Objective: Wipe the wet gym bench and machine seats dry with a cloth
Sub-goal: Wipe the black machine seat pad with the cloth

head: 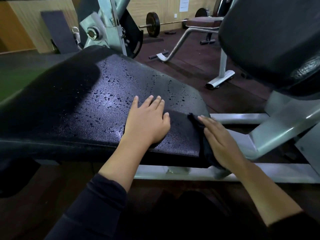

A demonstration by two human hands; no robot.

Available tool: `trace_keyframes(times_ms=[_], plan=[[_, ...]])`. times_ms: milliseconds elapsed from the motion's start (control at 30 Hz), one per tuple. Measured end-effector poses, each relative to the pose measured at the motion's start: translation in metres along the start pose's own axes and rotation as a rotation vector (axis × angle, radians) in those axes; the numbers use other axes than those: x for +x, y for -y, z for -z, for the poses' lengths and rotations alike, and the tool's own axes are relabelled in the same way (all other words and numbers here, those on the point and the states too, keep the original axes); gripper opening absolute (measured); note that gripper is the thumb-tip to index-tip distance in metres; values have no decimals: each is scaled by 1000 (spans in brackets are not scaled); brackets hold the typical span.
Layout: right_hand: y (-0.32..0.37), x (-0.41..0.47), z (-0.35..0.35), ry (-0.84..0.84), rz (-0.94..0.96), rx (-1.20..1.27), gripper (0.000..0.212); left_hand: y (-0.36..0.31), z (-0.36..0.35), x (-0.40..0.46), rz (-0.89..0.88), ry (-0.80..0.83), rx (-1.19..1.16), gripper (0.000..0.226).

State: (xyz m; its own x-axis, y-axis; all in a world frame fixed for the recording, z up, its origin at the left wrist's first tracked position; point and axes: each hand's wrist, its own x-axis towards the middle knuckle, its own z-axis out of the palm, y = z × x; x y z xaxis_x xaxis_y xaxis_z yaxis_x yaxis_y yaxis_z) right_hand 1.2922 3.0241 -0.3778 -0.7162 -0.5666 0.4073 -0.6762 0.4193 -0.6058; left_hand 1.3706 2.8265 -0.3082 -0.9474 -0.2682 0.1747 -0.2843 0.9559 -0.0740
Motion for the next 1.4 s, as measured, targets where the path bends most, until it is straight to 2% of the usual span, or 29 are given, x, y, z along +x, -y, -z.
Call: trace_keyframes(times_ms=[67,167,233,300,433,500,600,667,800,1000,1167,1267,1400], plan=[[2,25,-6,0,-69,-18,44,0,0,1,0,-5,-2,56],[22,43,-23,75,-52,-143,59,-1,-1,2,5,-9,-12,54],[40,28,-33,83,45,-166,62,-1,-1,4,14,-13,-14,54],[52,1,-30,60,174,-147,51,0,-2,5,22,-11,-17,54],[27,-32,-4,86,341,-114,43,0,0,5,24,-2,-8,56],[6,-25,6,106,305,-49,42,0,0,4,25,5,9,58],[-10,7,6,102,126,68,41,-1,0,5,29,10,12,59],[-6,34,0,121,52,47,45,-2,-1,5,37,3,17,59],[13,55,-14,158,78,-84,50,-4,-2,7,58,-12,16,59],[12,58,-18,140,122,-83,49,-7,-5,11,88,-25,7,60],[-2,113,-27,195,142,-43,49,-8,-6,14,95,-32,14,60],[-24,134,-19,170,13,-11,38,-8,-5,14,92,-25,5,60],[-34,108,-9,96,-147,18,38,-8,-5,15,89,-22,-1,60]])
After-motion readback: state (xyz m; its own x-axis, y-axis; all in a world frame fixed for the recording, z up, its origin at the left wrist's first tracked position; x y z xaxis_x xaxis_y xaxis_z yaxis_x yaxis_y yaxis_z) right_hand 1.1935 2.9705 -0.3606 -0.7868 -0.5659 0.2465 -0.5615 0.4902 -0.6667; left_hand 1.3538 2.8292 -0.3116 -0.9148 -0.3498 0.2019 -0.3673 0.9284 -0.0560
